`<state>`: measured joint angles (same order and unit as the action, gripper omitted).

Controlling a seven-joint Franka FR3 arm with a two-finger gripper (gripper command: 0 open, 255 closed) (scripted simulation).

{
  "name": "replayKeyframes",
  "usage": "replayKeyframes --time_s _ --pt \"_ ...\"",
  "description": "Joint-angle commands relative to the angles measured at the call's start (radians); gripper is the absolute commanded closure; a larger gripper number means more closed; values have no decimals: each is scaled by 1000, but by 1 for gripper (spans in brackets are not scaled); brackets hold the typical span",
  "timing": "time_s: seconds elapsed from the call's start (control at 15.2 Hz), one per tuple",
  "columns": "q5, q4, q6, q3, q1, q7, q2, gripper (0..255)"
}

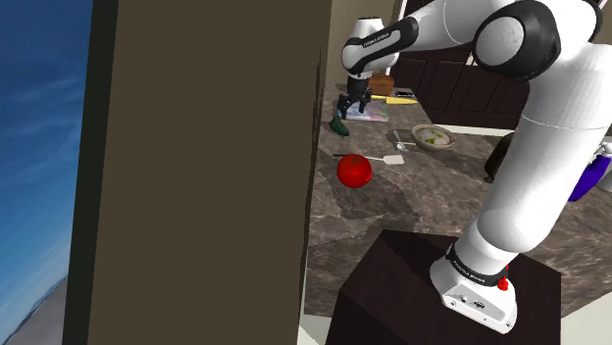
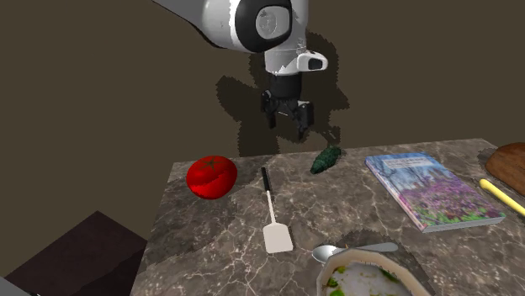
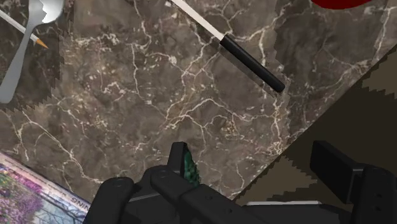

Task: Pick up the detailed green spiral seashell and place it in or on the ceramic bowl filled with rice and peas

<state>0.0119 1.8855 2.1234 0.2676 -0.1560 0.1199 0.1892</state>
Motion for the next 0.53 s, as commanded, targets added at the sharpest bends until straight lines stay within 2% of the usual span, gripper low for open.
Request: replayKeyframes --time_s 0.0,0.2,0.46 --pt "18 -61 15 7 -17 8 72 0" --pt "41 -149 19 13 -43 17 163 0" --pt "50 -130 63 9 -47 22 189 0"
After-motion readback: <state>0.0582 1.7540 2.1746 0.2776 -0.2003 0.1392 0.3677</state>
